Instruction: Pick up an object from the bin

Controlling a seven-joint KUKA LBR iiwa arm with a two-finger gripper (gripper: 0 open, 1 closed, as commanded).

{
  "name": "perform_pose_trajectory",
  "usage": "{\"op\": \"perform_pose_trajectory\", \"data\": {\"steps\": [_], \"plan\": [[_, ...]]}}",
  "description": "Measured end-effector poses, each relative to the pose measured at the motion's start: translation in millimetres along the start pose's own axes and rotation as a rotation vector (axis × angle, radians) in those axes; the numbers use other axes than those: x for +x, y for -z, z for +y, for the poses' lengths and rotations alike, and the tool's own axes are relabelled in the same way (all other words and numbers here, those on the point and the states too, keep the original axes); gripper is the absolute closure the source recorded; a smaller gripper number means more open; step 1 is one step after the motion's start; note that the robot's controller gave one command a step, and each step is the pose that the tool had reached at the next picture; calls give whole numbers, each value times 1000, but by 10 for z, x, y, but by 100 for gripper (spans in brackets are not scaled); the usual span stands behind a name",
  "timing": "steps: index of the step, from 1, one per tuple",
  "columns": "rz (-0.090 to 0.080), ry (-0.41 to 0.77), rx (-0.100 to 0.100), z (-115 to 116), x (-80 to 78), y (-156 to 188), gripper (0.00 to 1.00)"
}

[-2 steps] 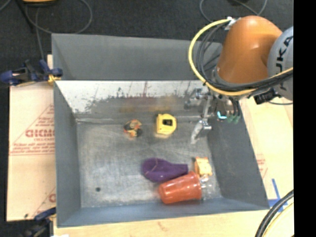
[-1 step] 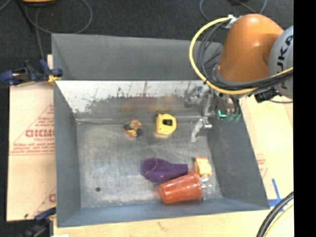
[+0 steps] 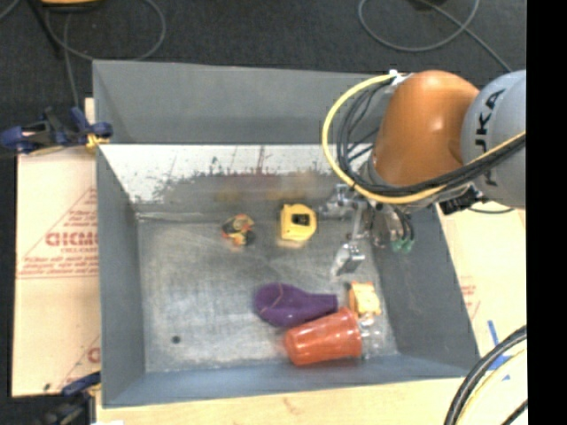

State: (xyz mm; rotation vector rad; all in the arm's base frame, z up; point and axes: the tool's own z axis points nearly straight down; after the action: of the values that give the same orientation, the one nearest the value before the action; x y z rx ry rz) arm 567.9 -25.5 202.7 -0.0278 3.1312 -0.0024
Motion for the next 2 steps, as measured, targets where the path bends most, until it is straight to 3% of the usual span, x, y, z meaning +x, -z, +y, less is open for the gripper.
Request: {"op": "perform_pose_trajectory", "data": {"steps": [1,2], "plan": [[14,-31,-2,133,298,-282,0],[6,70,-2,-210,602,-1011,100]]}}
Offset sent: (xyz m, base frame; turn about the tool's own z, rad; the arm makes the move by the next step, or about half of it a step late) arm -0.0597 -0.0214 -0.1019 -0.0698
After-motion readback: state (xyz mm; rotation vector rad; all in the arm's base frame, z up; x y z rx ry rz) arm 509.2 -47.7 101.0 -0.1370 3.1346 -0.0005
